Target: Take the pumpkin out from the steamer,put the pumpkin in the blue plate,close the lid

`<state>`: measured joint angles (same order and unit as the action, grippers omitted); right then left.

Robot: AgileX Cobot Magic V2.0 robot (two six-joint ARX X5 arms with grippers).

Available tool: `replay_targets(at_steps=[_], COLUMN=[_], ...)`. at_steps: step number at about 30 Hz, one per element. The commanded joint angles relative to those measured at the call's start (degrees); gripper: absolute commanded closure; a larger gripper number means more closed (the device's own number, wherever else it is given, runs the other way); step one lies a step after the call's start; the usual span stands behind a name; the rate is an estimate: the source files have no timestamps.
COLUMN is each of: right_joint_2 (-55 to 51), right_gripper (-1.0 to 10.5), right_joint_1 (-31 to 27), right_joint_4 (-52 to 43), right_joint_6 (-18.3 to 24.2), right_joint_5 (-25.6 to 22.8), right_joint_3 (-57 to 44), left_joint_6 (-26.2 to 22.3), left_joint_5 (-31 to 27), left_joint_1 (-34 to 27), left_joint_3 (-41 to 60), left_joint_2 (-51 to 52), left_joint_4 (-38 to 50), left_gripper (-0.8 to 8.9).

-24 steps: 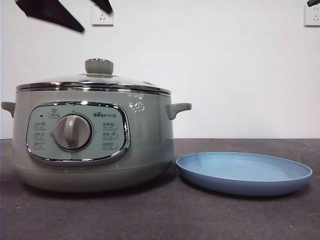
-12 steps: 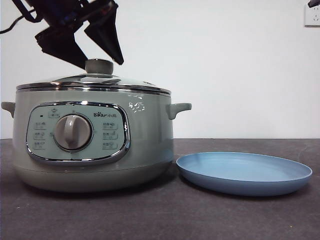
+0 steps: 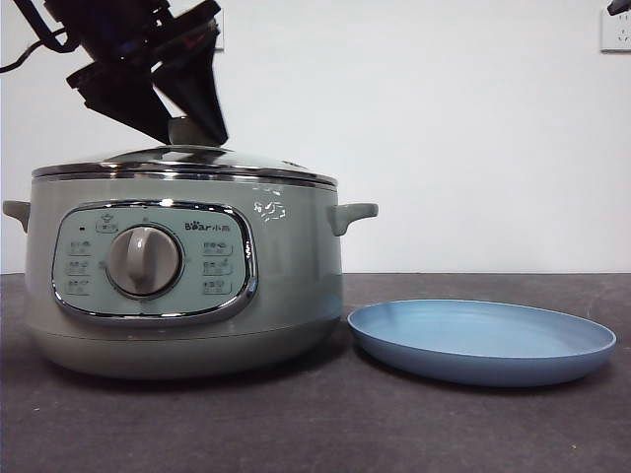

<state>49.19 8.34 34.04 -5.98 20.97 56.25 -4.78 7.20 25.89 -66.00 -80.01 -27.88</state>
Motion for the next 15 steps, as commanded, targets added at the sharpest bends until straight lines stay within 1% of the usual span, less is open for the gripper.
replay_targets(at_steps=[1, 5, 10, 15], right_joint_2=[0.0, 0.1, 0.1, 0.1], right_gripper=[6.3, 6.3, 6.3, 6.3], right_joint_1=[0.0, 0.0, 0.0, 0.0], right_joint_4=[-0.1, -0.1, -0.1, -0.6], right_joint_6=[-0.1, -0.1, -0.2, -0.2], right_joint_5=[-0.1, -0.1, -0.1, 0.1], right_joint_3=[0.1, 0.1, 0.1, 0.1], left_joint_6=[-1.6, -1.6, -1.5, -1.5], left_joint_5=[0.3, 0.3, 0.3, -0.9], left_joint_1=[0.1, 0.1, 0.1, 0.0], left_joint_3=[0.0, 0.0, -0.1, -0.1], left_joint_2=[-0.1, -0.1, 0.5, 4.2], left_joint_4=[0.2, 1.2, 4.3, 7.3], left_gripper=[8.22, 8.22, 8.22, 8.22])
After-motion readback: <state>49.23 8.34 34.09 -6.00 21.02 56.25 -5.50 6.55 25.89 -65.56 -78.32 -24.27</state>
